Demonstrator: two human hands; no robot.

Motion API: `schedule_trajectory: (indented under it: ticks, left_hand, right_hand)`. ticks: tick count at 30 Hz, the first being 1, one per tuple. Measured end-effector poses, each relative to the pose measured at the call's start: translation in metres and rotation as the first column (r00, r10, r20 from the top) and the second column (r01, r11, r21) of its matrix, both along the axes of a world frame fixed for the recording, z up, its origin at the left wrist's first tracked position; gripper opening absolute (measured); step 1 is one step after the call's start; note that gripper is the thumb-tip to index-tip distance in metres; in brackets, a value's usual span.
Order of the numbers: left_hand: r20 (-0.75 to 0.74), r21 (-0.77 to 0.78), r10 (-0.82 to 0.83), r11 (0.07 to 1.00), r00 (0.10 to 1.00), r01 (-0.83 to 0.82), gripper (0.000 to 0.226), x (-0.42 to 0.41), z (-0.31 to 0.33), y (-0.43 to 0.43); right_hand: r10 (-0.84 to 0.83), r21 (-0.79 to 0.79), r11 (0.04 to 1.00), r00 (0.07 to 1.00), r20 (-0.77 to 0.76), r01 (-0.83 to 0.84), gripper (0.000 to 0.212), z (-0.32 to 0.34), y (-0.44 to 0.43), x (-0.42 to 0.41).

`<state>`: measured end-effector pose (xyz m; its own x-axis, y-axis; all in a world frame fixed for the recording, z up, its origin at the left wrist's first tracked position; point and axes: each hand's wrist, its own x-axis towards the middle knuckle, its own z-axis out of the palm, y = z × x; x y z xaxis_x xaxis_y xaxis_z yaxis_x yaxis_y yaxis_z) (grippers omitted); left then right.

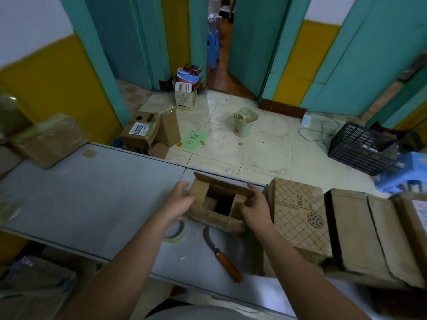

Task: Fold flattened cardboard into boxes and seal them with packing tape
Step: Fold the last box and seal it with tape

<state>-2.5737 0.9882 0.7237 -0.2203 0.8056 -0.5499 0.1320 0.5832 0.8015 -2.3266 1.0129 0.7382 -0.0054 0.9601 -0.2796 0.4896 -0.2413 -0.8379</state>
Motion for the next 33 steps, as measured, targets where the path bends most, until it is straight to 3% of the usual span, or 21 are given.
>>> schedule_trajectory:
  ticks: [4,7,10,14,16,20,25,30,33]
  left_hand:
    - [-0.157,0.204,-0.015,0.978,0.987,0.047,0.080,0.009,-0.005,0.005]
    - [-0.192,0.375,0.070,0.927,0.979,0.008,0.078,0.018,-0.016,0.004]
    - [-0.208,0.451,0.128,0.892,0.970,-0.022,0.071,0.023,-0.023,0.005]
    - [-0.209,0.492,0.176,0.869,0.962,-0.052,0.064,0.025,-0.027,0.006]
    - [-0.188,0.518,0.152,0.855,0.970,-0.033,0.060,0.025,-0.028,0.006]
    - [-0.208,0.472,-0.076,0.865,0.975,0.168,0.040,0.015,-0.032,-0.002]
    - [-0.271,0.426,-0.246,0.836,0.930,0.346,0.055,-0.003,-0.034,-0.014]
    - [-0.205,0.459,-0.212,0.841,0.955,0.285,0.044,-0.005,-0.028,-0.015]
    - [-0.124,0.433,-0.129,0.885,0.984,0.170,0.047,-0.005,-0.026,-0.014]
  right_hand:
    - [0.092,0.157,0.980,0.979,0.180,-0.121,0.065,0.006,-0.001,0.001]
    - [0.193,0.202,0.945,0.936,0.296,-0.258,0.052,0.010,-0.005,0.001]
    - [0.328,0.154,0.906,0.884,0.334,-0.395,0.049,0.019,-0.012,0.002]
    - [0.458,0.067,0.831,0.747,0.482,-0.553,0.069,0.020,-0.018,0.006]
    - [0.467,0.042,0.816,0.700,0.541,-0.577,0.069,0.017,-0.017,0.006]
    - [0.459,-0.025,0.817,0.623,0.633,-0.576,0.060,0.007,-0.011,0.001]
    - [0.436,-0.041,0.805,0.543,0.718,-0.592,0.057,-0.006,-0.002,-0.003]
    - [0.423,-0.040,0.786,0.490,0.763,-0.616,0.061,-0.009,0.004,-0.004]
    - [0.406,-0.042,0.771,0.440,0.801,-0.635,0.076,-0.011,0.000,-0.006]
